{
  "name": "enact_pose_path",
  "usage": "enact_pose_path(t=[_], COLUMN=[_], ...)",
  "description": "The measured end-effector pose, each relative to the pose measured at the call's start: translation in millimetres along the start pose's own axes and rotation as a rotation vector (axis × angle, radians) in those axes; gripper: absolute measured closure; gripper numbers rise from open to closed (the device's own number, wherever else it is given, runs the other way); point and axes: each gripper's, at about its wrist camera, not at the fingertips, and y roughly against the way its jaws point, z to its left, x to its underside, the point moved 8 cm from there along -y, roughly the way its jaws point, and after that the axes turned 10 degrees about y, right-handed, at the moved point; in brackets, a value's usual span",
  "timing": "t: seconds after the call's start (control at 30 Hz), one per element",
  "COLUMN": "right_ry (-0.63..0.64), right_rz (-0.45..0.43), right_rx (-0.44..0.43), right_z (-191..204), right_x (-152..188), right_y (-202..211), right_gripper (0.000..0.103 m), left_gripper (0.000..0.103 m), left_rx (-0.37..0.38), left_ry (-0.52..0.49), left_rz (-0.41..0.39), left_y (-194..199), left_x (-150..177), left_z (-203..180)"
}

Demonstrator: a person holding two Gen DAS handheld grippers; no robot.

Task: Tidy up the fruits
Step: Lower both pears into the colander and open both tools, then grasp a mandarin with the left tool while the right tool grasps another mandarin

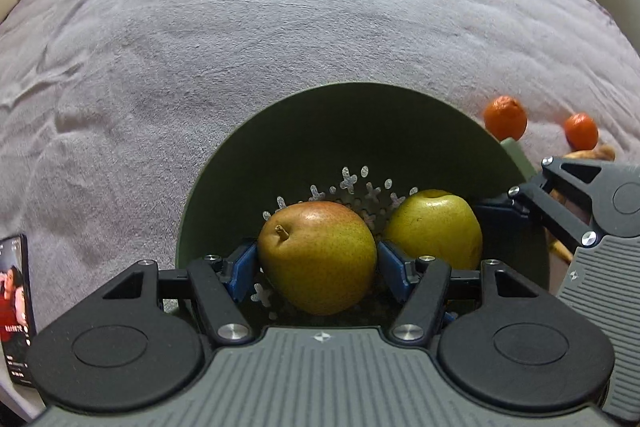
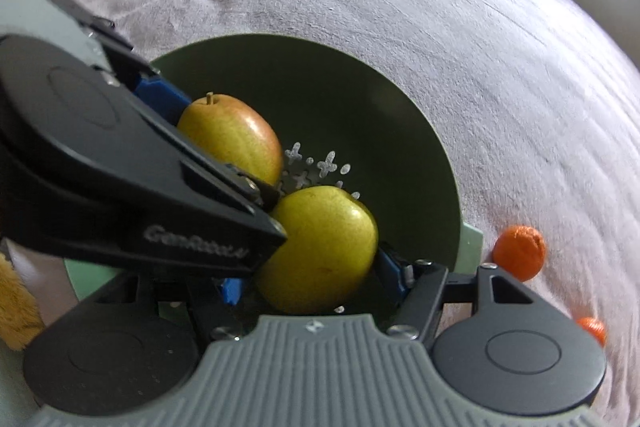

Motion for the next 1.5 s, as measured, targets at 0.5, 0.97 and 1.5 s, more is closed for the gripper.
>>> enact_pose_path(t=[0.5, 0.97, 1.5], right_ry=[-0.021, -0.180, -0.561], right_rz=[-0.054, -0.144, -0.181], right_rx=[-0.004, 0.027, 0.253], right_z=[-3.5, -21.0, -78.8], right_x=[1.4, 8.5, 77.0], right_y=[8.4, 53.4, 131.2], right_gripper=[0.039, 0.029, 0.025], left_gripper=[0.029, 0.029, 0.033], left_rx=[-0.007, 0.084, 0.255], left_ry=[-0.060, 0.028, -0.038], left_rz=[-0.010, -0.145, -0.344], left_y=[-1.3, 36.2, 99.8], left_x=[5.2, -11.6, -1.3], left_z=[-2.8, 2.0, -52.8])
